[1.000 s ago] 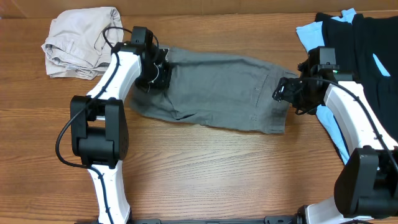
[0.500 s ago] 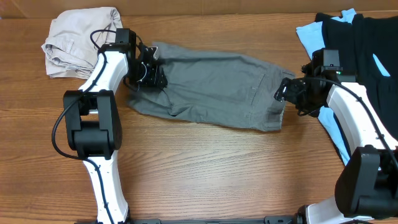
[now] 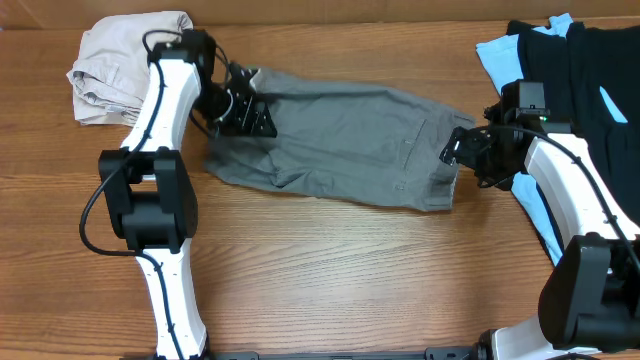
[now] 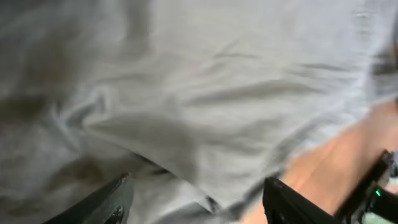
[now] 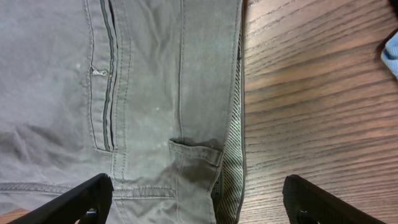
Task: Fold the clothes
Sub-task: 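Grasp the left and right ends of the folded shorts with both grippers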
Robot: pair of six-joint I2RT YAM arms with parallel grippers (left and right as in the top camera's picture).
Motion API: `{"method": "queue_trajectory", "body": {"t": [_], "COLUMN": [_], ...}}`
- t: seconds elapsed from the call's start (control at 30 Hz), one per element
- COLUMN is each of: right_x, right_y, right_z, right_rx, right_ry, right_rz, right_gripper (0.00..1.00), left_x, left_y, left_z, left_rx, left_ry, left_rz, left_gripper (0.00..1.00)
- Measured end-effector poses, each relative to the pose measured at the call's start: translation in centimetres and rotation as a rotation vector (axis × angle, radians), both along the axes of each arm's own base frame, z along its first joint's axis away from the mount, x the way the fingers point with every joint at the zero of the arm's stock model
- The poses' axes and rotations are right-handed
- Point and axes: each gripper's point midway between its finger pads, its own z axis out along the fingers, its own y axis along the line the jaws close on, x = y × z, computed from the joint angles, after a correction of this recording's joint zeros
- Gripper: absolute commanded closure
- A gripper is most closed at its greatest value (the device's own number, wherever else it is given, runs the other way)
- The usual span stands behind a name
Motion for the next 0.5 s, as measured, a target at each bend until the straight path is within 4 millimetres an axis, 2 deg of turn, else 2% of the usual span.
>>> {"method": "queue_trajectory", "body": {"t": [0.07, 0.13, 0.3, 0.37, 0.5], "right_x": [0.0, 0.0, 0.0, 0.0, 0.1], "right_y": [0.0, 0.0, 0.0, 0.0, 0.0], "right_z": [0.0, 0.0, 0.0, 0.0, 0.0], "right_rx": [0.000, 0.001, 0.002, 0.002, 0.003], "right_ry": [0.000, 0.001, 0.001, 0.001, 0.001], "right_rz": [-0.003, -0.003, -0.007, -0.009, -0.013], "right_gripper": [0.09, 0.09, 0.10, 0.10, 0.10], "left_x": [0.5, 1.4, 3.8, 4.6, 5.4], "left_y": [-0.2, -0.1, 1.2, 1.6, 1.9], "left_z": [1.4, 2.0, 1.3, 1.0, 0.1], "left_rx": [-0.013, -0.006, 0.086, 0.113, 0.139], "left_ry": [-0.042, -0.098, -0.209, -0.247, -0.266], "left_rz": [-0.028, -0.048, -0.063, -0.062, -0.064], "left_gripper": [0.27, 0.26, 0.31, 0.34, 0.53]}}
